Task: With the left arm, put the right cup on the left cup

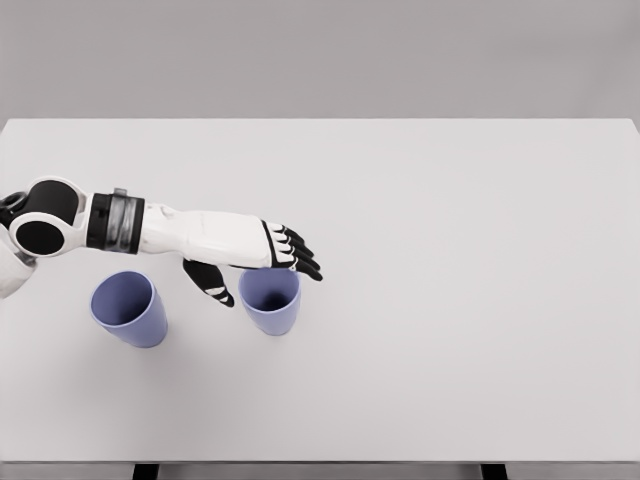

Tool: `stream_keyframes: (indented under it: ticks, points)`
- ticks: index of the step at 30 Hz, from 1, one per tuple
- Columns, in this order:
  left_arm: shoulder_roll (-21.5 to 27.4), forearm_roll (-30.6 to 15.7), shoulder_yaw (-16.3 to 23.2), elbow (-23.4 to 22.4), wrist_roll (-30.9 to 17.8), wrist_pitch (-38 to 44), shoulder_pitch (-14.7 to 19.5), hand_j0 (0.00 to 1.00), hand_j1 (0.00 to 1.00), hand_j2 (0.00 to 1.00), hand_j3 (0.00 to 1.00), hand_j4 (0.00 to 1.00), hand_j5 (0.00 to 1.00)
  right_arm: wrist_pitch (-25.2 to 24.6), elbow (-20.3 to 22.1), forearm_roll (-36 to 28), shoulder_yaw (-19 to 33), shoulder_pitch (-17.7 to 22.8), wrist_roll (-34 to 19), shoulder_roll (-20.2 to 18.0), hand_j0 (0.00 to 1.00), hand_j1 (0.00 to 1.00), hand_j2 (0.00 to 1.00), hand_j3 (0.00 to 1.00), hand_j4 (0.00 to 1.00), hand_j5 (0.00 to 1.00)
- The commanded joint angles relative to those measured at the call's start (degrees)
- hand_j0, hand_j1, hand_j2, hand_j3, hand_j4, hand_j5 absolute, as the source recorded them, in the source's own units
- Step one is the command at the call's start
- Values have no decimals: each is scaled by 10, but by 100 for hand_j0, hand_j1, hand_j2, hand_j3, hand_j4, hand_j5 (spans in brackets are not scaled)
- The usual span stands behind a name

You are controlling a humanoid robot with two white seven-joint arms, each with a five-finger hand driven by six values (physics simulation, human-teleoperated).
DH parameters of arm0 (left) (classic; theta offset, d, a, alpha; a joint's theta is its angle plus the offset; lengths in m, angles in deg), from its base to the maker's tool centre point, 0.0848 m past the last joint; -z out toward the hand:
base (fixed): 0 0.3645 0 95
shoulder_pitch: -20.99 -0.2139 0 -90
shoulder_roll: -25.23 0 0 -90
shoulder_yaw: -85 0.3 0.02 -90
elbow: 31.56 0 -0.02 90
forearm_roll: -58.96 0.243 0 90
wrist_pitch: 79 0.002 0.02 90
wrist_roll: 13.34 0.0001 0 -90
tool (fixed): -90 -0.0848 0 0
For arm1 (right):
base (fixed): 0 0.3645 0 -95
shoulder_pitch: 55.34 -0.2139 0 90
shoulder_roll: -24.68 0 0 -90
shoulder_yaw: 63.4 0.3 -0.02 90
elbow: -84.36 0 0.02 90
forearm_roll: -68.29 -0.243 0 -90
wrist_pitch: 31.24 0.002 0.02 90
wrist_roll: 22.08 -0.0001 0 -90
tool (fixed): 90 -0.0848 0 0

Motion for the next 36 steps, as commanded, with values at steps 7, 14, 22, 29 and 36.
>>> stream_keyframes:
  ticks: [7, 14, 22, 29, 36]
  points:
    - [-4, -2, 0, -3, 0, 1, -1, 100, 100, 100, 100, 100, 100, 0, 0, 0, 0, 0, 0, 0, 100, 100, 100, 100, 100, 100]
    - [-6, 7, -2, -14, 0, 1, -8, 100, 100, 100, 100, 100, 100, 0, -1, 0, 0, 0, 0, 0, 100, 100, 100, 100, 100, 100]
    - [-17, 22, -2, -15, 0, 1, -17, 94, 94, 94, 94, 94, 94, 0, -1, 0, 0, 0, 0, 0, 100, 100, 100, 100, 100, 100]
    - [-14, 20, -3, -16, 0, 1, -21, 70, 70, 70, 70, 70, 70, 0, 0, 0, 0, 0, 0, 0, 100, 100, 100, 100, 100, 100]
    - [-9, 10, -19, -10, 0, 1, -23, 69, 69, 69, 69, 69, 69, 0, 0, 0, 0, 0, 0, 0, 100, 100, 100, 100, 100, 100]
